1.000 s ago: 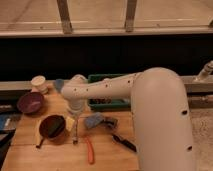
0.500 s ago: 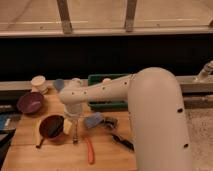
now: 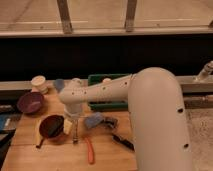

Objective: Place fork in plastic cup

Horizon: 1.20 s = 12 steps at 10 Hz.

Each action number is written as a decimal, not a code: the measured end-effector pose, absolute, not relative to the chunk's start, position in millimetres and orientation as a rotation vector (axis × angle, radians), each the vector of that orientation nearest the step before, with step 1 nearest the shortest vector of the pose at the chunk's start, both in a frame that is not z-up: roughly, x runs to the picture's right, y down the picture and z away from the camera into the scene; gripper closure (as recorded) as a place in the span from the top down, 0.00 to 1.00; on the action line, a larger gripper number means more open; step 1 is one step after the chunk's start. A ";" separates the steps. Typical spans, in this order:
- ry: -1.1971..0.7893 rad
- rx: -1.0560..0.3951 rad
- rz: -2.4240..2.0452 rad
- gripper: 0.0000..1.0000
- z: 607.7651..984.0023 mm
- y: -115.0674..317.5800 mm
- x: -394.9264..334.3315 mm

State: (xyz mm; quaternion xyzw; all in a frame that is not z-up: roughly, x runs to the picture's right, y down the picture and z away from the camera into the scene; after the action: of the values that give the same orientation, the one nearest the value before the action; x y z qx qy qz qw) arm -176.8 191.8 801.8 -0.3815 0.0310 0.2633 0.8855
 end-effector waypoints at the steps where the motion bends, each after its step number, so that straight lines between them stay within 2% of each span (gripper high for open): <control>1: 0.069 -0.800 0.542 0.76 803.3 194.0 -176.0; 7: 0.074 -0.850 0.548 0.76 810.9 214.4 -175.6; 12: 0.146 -0.774 0.633 0.76 827.3 226.3 -170.0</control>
State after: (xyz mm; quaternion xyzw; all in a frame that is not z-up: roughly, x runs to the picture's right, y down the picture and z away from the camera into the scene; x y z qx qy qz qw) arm -170.0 226.3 827.3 -0.3708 0.0698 0.3032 0.8751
